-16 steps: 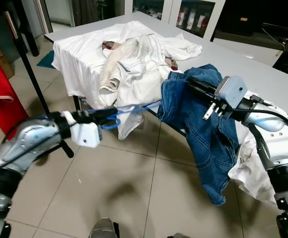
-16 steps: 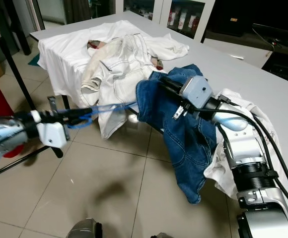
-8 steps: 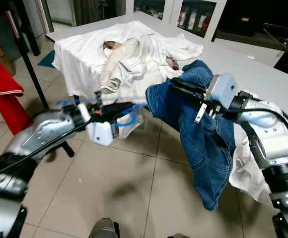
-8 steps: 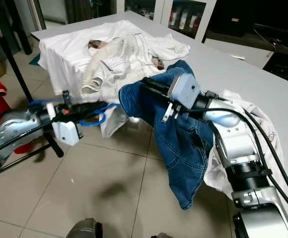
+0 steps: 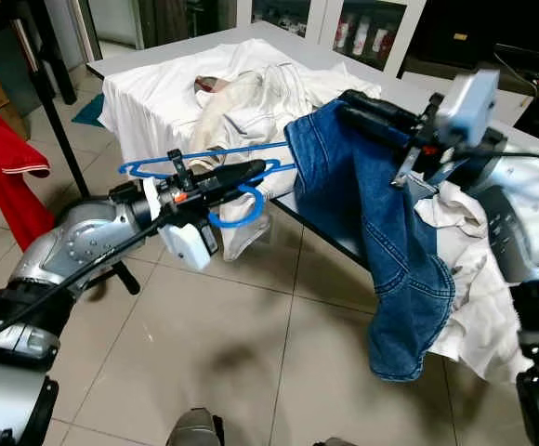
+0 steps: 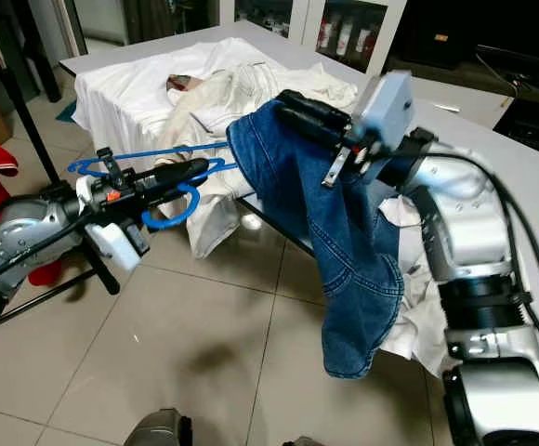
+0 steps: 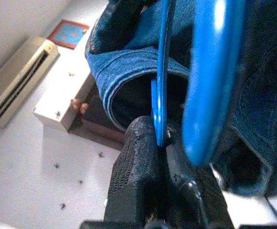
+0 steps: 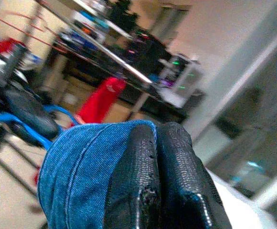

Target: Hang hanger

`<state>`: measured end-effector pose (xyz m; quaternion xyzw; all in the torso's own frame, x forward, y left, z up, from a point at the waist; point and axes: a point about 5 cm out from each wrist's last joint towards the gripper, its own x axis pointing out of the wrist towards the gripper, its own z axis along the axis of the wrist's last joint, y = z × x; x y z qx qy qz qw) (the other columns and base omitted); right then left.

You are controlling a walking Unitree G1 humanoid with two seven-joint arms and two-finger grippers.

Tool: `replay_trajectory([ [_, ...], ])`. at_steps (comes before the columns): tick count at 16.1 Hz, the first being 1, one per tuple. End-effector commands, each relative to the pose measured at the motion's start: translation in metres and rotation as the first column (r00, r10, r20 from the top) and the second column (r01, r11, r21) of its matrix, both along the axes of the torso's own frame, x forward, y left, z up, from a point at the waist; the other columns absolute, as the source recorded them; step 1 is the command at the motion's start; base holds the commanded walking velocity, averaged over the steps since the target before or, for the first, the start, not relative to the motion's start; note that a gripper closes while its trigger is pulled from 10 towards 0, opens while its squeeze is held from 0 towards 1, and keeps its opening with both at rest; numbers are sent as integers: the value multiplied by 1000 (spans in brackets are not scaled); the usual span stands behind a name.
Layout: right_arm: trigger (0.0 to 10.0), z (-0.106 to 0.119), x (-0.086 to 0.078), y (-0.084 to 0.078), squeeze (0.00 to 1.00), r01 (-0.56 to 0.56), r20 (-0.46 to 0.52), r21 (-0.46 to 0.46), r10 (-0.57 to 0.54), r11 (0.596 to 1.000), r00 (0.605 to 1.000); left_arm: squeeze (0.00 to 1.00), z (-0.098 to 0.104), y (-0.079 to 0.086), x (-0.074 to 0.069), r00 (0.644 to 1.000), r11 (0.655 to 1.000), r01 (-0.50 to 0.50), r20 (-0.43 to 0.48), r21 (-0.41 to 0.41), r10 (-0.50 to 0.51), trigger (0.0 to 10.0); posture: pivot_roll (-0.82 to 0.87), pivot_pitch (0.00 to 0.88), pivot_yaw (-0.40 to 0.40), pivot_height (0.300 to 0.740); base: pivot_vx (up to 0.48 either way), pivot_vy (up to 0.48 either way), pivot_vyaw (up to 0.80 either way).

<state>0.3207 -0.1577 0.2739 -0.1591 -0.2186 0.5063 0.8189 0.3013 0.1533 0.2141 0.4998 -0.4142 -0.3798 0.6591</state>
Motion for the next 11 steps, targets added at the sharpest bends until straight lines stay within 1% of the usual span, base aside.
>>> replay_trajectory([
  [1, 0, 12, -6, 0, 0, -68, 10, 9, 68, 998, 998, 0, 0, -8, -8, 998, 998, 58, 21, -19, -57, 10000, 133, 0, -64, 710, 0, 0, 0],
  [2, 0, 17, -7, 2, 0, -101, 5, 31, 101, 994, 995, 0, -2, -10, -11, 998, 996, 69, 11, -48, -68, 10000, 136, 0, -65, 710, 0, 0, 0],
  [3, 0, 24, -9, 6, 0, -142, 8, 57, 142, 988, 990, 0, -6, -15, -14, 997, 992, 77, -20, -98, -79, 10000, 143, 0, -64, 710, 0, 0, 0],
  [4, 0, 25, -9, 7, 0, -152, 8, 58, 151, 987, 988, 0, -6, -17, -15, 996, 991, 80, -26, -105, -83, 10000, 143, 0, -64, 710, 0, 0, 0],
  [5, 0, 24, -12, 10, 0, -201, -16, 36, 201, 979, 979, 0, -10, -19, -18, 995, 988, 77, -54, -135, -85, 10000, 143, 0, -64, 710, 0, 0, 0],
  [7, 0, 15, -13, 18, 0, -205, -24, -19, 205, 979, 979, 0, -7, -20, -20, 995, 980, 67, -55, -189, -79, 10000, 143, 0, -64, 710, 0, 0, 0],
  [9, 0, 13, -15, 28, 0, -230, -27, -26, 229, 973, 973, 0, -5, -21, -22, 996, 976, 62, -55, -207, -75, 10000, 143, 0, -64, 710, 0, 0, 0],
  [10, 0, 12, -16, 35, 0, -233, -11, -46, 232, 971, 973, 0, 1, -24, -25, 996, 970, 70, -43, -231, -82, 10000, 158, 0, -73, 710, 0, 0, 0],
  [11, 0, 12, -16, 38, 0, -224, -1, -60, 225, 973, 974, 0, 5, -25, -27, 995, 966, 77, -36, -247, -89, 10000, 159, 0, -76, 710, 0, 0, 0],
])
